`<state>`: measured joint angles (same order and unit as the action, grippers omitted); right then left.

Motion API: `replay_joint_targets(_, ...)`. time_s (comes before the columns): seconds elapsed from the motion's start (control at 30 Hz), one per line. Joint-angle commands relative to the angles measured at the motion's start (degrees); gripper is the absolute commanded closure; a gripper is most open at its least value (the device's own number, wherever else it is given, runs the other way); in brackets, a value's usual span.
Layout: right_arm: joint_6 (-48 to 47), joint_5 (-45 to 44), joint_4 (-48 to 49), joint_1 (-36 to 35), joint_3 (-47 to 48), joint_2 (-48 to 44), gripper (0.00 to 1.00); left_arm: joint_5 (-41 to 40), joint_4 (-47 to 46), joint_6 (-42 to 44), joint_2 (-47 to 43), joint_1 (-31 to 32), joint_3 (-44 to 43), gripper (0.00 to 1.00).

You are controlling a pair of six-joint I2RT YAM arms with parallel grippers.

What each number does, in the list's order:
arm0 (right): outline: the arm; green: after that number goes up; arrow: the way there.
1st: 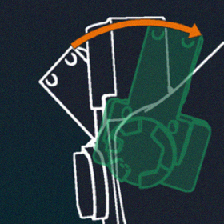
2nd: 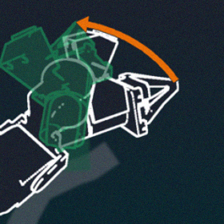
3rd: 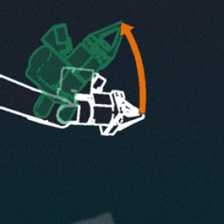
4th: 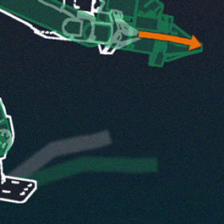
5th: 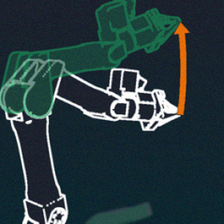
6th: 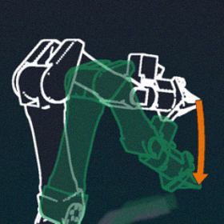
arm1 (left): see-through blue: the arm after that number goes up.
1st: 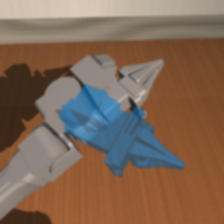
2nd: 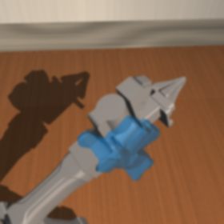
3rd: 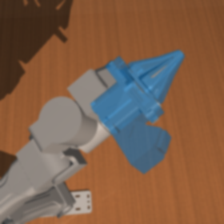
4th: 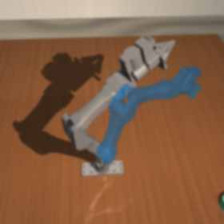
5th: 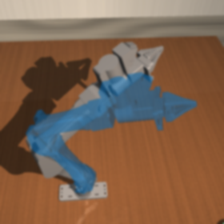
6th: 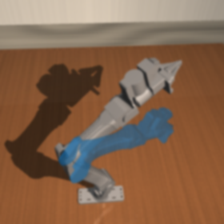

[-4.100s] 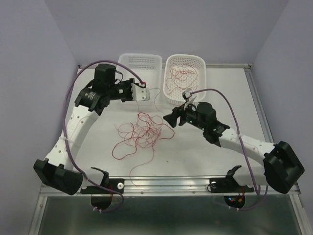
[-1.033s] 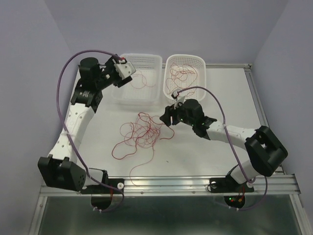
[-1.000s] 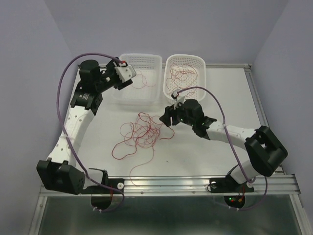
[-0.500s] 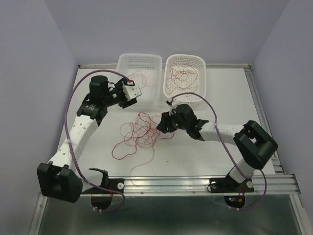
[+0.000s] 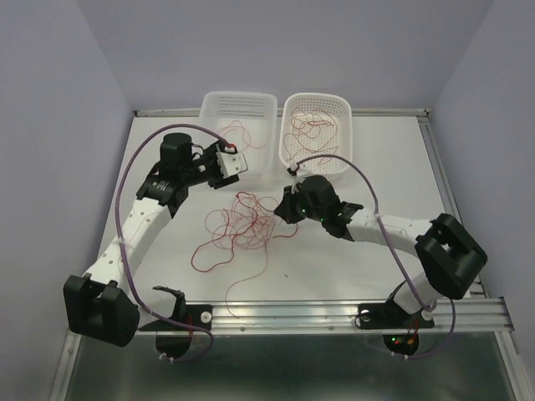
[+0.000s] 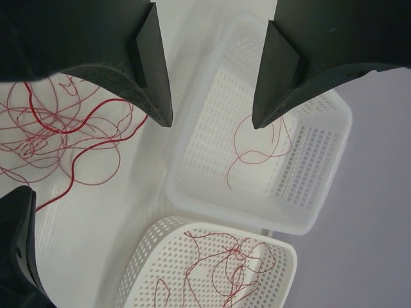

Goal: Untangle the cables

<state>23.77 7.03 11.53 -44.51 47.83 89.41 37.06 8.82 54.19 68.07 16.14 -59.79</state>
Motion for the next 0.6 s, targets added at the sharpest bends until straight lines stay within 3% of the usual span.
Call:
replay_joint_targets(0.0, -2.93, -3.59, -1.58, -0.66, 4.88, -9.68, 1.0, 3.72, -2.05, 0.12, -0.14, 1.7, 0.81, 0.37)
replay_joint_targets(0.23, -8.21, -1.5, -5.55, -0.66, 14.64, -16.8, 0.99, 12.67, -11.51, -7.69, -0.13, 2.23, 3.18, 0.37)
replay_joint_targets(0.43, -10.76, 3.6, -7.48, -0.66, 21.77, -19.18, 1.0, 14.88, -19.0, -16.92, 2.68, 3.11, 3.1, 0.37)
replay_joint_targets(0.57, -11.9, 1.33, -8.98, -0.66, 26.07, -20.5, 0.99, 16.73, -22.78, -19.82, 1.89, 3.11, 5.38, 0.37)
